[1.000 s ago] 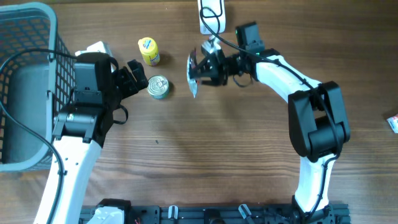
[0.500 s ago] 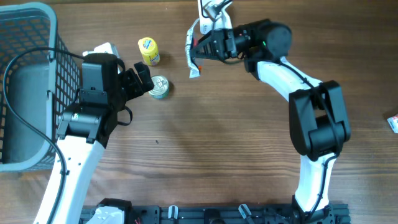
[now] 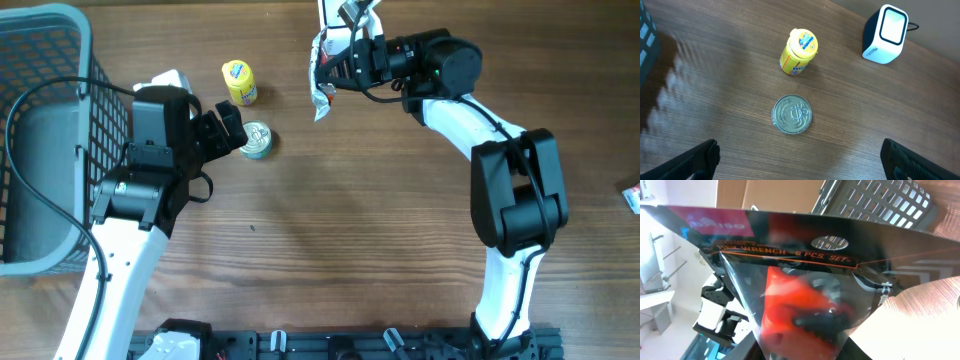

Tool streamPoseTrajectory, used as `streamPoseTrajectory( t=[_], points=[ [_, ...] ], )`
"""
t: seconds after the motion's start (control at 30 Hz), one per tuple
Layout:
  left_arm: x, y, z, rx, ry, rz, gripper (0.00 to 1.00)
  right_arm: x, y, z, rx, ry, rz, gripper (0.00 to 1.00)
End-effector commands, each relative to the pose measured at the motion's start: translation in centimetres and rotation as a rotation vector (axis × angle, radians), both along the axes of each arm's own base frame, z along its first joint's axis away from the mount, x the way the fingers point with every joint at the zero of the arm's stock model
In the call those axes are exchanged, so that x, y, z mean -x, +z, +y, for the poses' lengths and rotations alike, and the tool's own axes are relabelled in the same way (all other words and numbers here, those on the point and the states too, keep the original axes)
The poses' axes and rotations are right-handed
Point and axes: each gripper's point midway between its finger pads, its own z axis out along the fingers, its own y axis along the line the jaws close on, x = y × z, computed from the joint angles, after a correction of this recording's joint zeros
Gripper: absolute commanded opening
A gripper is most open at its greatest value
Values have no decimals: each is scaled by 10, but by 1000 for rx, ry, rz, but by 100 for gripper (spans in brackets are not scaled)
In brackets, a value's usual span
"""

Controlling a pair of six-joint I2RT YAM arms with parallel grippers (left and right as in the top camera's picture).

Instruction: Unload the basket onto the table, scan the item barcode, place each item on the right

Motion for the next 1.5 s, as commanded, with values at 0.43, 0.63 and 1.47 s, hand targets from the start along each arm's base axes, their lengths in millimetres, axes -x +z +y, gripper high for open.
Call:
streamPoseTrajectory(
  t=[0.43,0.63,1.47],
  points=[
    [0,0,-3,32,12,2,100,-16,-51,6,262,63,818,13],
    [0,0,-2,65,50,5,100,-16,-71,6,335,70,1115,13],
    [-24,-3,-70,500,-52,67,100,-16,-68,6,326,69,1079,18]
  ],
)
